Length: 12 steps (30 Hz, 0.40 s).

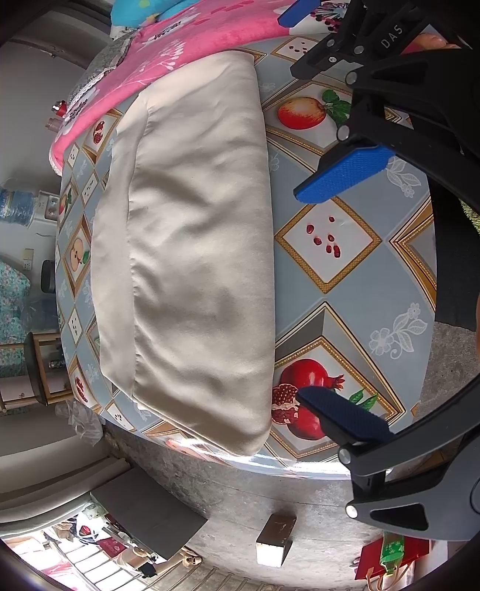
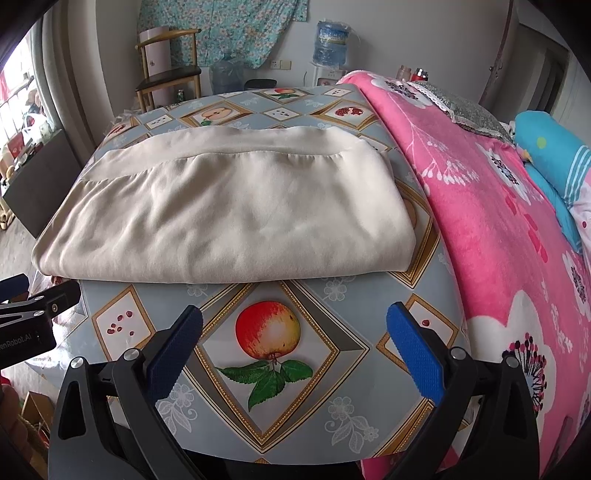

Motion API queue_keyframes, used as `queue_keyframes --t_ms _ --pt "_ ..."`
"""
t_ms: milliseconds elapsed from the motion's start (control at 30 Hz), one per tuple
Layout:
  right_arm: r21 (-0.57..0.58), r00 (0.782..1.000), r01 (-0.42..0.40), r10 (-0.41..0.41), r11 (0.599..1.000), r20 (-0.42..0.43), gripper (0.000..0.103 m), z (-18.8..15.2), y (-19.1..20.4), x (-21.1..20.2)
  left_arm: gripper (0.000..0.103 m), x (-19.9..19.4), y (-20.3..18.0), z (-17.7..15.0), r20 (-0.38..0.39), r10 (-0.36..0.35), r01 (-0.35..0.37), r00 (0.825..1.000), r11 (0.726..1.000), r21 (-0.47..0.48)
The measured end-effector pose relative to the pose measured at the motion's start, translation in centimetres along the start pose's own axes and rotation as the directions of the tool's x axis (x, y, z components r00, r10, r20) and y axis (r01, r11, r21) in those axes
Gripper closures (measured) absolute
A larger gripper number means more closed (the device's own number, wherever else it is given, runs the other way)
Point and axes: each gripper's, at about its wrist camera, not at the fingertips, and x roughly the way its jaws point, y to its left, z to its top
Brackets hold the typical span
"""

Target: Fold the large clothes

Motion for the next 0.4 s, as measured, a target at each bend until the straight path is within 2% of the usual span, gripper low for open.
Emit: queue_keyframes --t_ms 400 --pt "0.002 1.0 -0.001 0.001 1.0 0.001 0.006 0.03 0.01 -0.02 0.007 -0.07 0.12 0.16 0.005 0.003 -0.003 1.0 1.0 -0.001"
